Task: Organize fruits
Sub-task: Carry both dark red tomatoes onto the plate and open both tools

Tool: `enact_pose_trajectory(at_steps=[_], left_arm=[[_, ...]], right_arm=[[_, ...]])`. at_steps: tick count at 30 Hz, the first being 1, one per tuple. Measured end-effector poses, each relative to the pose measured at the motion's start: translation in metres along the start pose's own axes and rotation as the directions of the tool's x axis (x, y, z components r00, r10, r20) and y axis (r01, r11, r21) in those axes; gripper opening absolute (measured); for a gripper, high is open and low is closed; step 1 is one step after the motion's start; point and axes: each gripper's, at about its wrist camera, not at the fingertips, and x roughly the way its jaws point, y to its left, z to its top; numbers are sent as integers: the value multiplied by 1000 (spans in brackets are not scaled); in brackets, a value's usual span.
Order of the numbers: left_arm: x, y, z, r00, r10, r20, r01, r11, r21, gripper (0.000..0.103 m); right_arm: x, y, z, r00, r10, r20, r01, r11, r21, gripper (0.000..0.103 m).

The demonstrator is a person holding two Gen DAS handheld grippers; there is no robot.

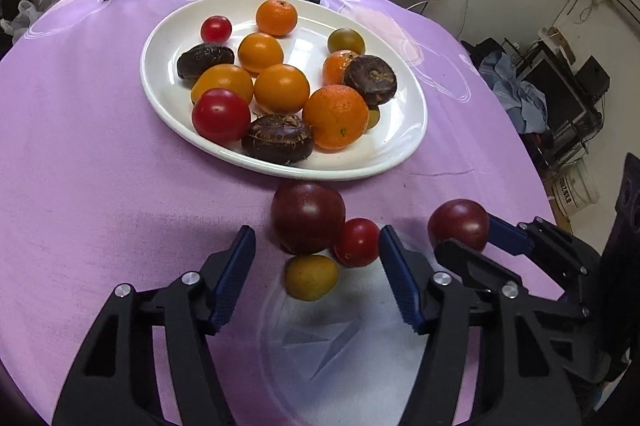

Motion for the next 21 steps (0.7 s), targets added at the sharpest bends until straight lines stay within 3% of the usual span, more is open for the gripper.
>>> enact_pose_trajectory(at_steps=[8, 14, 16, 19, 21], left_arm=[[15, -2, 14, 1000, 5, -7, -5, 998, -57, 56], [18, 12, 18, 997, -75, -33, 70, 990, -123, 51], [16, 19, 17, 994, -96, -43, 89, 984, -151, 42], [16, 32, 16, 987, -150, -59, 136, 971, -197, 42], [15, 31, 15, 989, -142, -50, 130, 973, -191, 42]], right_arm=[[-2, -1, -1, 1000, 8, 1, -8, 1000, 6, 39], [-3, 0, 0, 1000, 11, 7, -11, 1000, 7, 39], [-3, 0, 0, 1000, 10, 6, -10, 1000, 6, 39], [-3, 0, 0, 1000, 12, 5, -12, 1000, 5, 39], [-3, 1, -1, 1000, 13, 5, -13, 1000, 2, 39]])
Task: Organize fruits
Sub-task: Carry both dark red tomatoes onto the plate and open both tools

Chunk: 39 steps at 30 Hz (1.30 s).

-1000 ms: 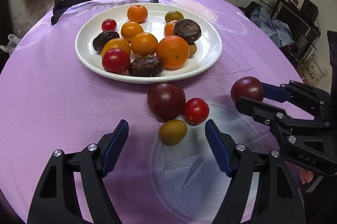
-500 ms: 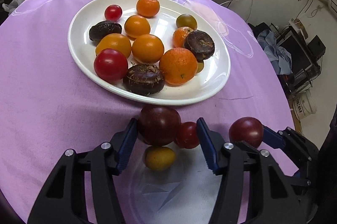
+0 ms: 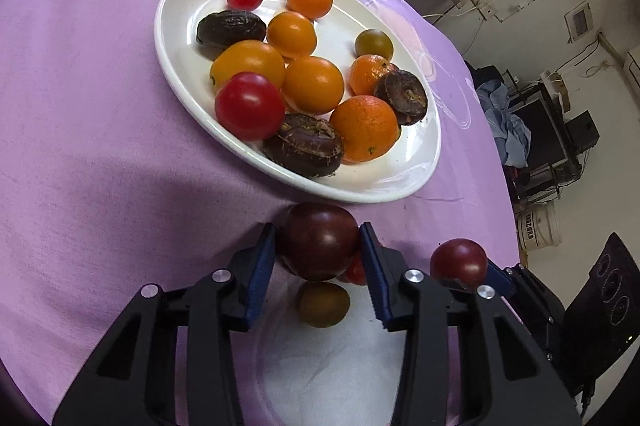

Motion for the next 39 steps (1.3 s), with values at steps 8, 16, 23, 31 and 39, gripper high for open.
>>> enact_pose_trajectory(at_steps=[8, 16, 23, 31, 39], left_arm=[[4, -20, -9, 994, 97, 44, -101, 990, 98, 40], [-13, -24, -11, 994, 87, 64, -95, 988, 120, 39], [-41, -49, -11, 976, 124, 177, -160, 965, 207, 39], [-51, -61, 31, 930, 226, 291, -303, 918, 257, 39], [-30, -42, 78, 896, 312, 318, -382, 905, 190, 39]], right_arm=[[0, 1, 0, 1000, 2, 1, -2, 1000, -2, 39], [-1, 1, 0, 1000, -3, 14, 3, 1000, -5, 39], [-9, 7, 7, 995, -56, 84, 60, 998, -36, 39], [1, 23, 52, 984, -71, 163, 93, 987, -133, 39], [47, 21, 94, 982, -105, 157, 126, 984, -128, 39]])
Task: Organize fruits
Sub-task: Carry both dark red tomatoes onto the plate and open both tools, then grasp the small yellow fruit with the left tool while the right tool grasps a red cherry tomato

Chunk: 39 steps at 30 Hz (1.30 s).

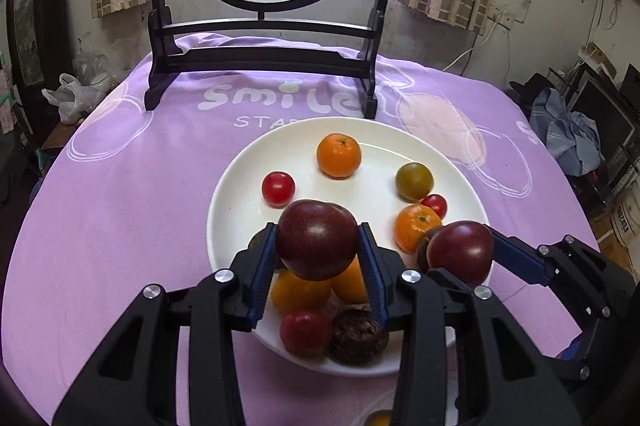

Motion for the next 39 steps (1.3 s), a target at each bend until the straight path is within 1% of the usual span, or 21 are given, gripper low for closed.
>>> enact_pose_trajectory(at_steps=[3, 5, 6, 7, 8, 9, 13, 16, 18, 23, 26, 27, 32, 36, 39], left_arm=[[15, 4, 6, 1000, 21, -17, -21, 1000, -17, 39], [22, 6, 7, 999, 24, -28, -25, 999, -35, 40], [25, 7, 7, 999, 20, -37, -22, 999, -50, 41], [27, 8, 7, 999, 12, -41, -15, 997, -70, 47], [26, 10, 7, 999, 2, -32, -5, 996, -92, 51], [24, 10, 6, 1000, 3, -20, -5, 995, -100, 57], [7, 7, 1, 1000, 19, 11, -18, 997, -77, 60], [-6, 13, -5, 1000, 13, 29, -9, 993, -117, 64], [-14, 14, -11, 999, 14, 31, -10, 992, -127, 66], [-30, 9, -33, 999, 19, 28, -16, 996, -92, 67], [-37, 5, -51, 1000, 0, 14, 1, 997, -80, 68], [-38, 4, -57, 1000, -6, 11, 7, 997, -74, 70], [-40, 0, -89, 999, -35, 1, 35, 999, -20, 71], [-50, -4, -95, 998, -66, 22, 66, 998, 4, 71], [-48, -12, -100, 997, -83, 5, 83, 995, 50, 71]], right_arm=[[19, -4, 4, 1000, -14, -18, 14, 1000, 16, 39], [26, -6, 5, 1000, -22, -11, 22, 999, 29, 40], [27, -7, 4, 1000, -21, -2, 21, 999, 36, 44], [26, -7, 4, 1000, -21, 11, 20, 999, 42, 60], [24, -7, 3, 999, -30, 24, 29, 999, 46, 65], [20, -8, 2, 998, -38, 42, 36, 998, 53, 66], [3, -18, -5, 998, -24, 49, 20, 996, 86, 66], [-10, -24, -13, 999, -18, 47, 13, 994, 111, 66], [-19, -28, -21, 999, -14, 41, 9, 992, 127, 66], [-37, -34, -45, 1000, -7, 18, 4, 986, 169, 66], [-45, -36, -57, 1000, -4, 11, 1, 982, 189, 66], [-47, -35, -60, 1000, -4, 11, 2, 982, 191, 66], [-56, -38, -78, 1000, 7, 1, -7, 977, 211, 66], [-56, -34, -83, 1000, -4, -18, 7, 984, 179, 66], [-52, -30, -84, 999, 15, -36, -9, 986, 166, 66]])
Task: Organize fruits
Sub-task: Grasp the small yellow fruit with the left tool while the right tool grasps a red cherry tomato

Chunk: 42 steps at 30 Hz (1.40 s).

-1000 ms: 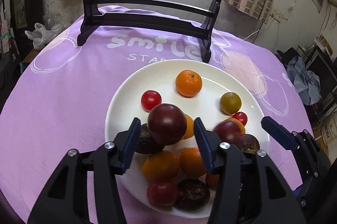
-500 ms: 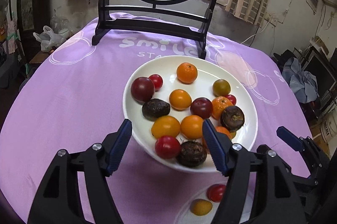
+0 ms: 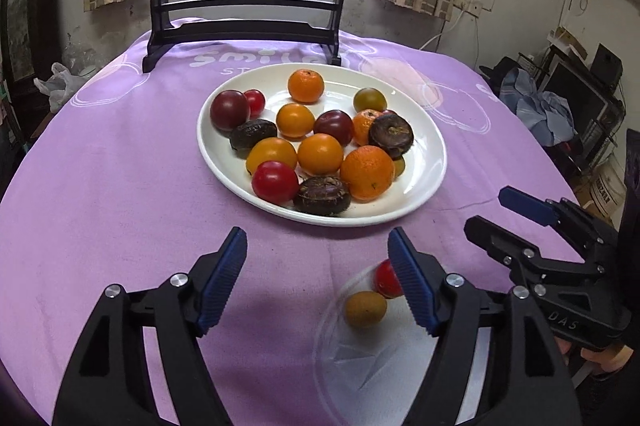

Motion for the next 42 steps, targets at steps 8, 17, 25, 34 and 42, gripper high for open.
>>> enact_pose_trajectory(at_steps=[8, 17, 25, 34, 42], left_arm=[[14, -19, -19, 998, 17, -63, -6, 984, 179, 69], [22, -30, -29, 990, -36, -135, 67, 972, 227, 50], [31, -35, -35, 986, -30, -161, 73, 962, 263, 26], [14, -13, -17, 994, 29, -101, -13, 988, 154, 26], [15, 2, -11, 992, 99, -84, -92, 992, 84, 26]], right_arm=[[5, -3, -3, 1000, 12, -28, -12, 1000, 4, 67], [4, -2, -4, 1000, 11, -28, -11, 1000, 3, 67], [6, 2, -5, 998, 35, -42, -35, 999, -10, 67], [18, 30, -13, 990, 93, -104, -100, 993, -65, 67], [39, 57, -16, 981, 59, -187, -79, 992, -102, 67]])
